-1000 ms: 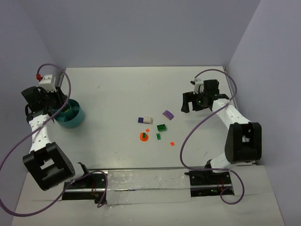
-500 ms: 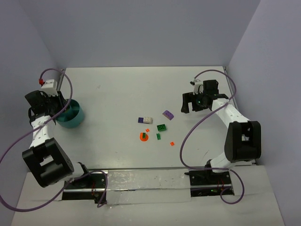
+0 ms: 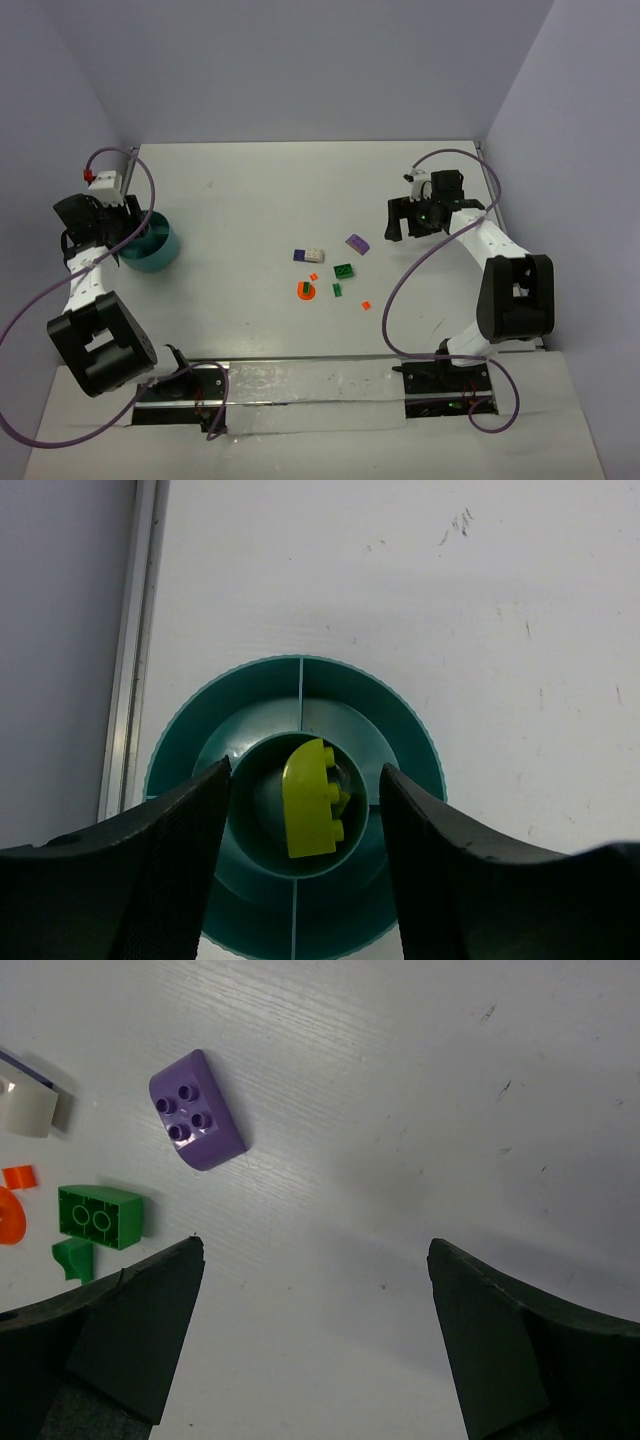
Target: Sort the legos into containers by color
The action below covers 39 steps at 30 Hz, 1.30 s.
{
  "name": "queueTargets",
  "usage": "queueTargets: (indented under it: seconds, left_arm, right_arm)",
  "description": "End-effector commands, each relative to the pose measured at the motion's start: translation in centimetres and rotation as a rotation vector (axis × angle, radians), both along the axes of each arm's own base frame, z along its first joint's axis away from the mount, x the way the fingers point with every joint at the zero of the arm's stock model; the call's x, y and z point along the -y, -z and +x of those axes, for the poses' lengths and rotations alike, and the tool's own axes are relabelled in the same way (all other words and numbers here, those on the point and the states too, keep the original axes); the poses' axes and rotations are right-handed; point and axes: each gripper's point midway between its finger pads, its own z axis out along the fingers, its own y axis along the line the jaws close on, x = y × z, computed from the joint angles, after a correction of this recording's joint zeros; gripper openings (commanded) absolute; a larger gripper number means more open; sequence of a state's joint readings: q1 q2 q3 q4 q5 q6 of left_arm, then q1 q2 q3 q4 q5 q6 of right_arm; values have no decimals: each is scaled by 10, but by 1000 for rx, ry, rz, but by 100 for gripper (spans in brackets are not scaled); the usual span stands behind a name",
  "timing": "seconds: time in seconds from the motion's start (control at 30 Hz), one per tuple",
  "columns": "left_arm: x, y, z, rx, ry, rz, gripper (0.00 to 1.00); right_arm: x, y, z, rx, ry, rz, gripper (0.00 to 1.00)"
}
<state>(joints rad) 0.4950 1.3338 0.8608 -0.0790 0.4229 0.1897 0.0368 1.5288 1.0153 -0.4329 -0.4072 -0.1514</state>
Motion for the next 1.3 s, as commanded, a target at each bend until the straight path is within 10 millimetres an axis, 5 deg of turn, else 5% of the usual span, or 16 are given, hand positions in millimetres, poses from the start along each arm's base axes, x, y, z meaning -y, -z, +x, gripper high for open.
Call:
queueTargets:
  seconds: [0.0, 0.13, 0.3, 0.47, 0.5, 0.53, 0.63, 0.73, 0.97, 1.27]
  left_arm:
    - [-5, -23, 8, 72, 5, 27, 70]
    - [5, -65, 13, 182, 60, 42, 69]
    - [87, -100, 20, 153, 389, -32, 65]
    - [203, -69, 4, 9, 753, -7, 65]
    - [211, -63, 2, -11, 786, -6, 64]
    - [248, -46, -16, -73, 953, 12, 64]
    - [282, -20, -31, -169, 1144, -15, 63]
    - [321, -13, -30, -184, 1266, -26, 61]
    - [385, 16, -35, -190, 1494, 154, 61]
    - [422, 45, -43, -210, 1717, 230, 63]
  right_arm:
    - [1, -16, 14, 58, -6, -13, 100]
    - [1, -17, 13, 63, -7, -12, 100]
    - [-2, -18, 13, 59, -19, 4, 100]
    - [-3, -16, 12, 54, -20, 5, 100]
    - [-3, -16, 12, 53, -20, 6, 100]
    - [-3, -16, 12, 52, -20, 7, 100]
    - [-3, -15, 11, 50, -21, 6, 100]
    - [-4, -15, 10, 49, -28, 9, 100]
    - [-3, -11, 8, 34, -28, 8, 100]
    - [2, -8, 7, 16, -15, 25, 100]
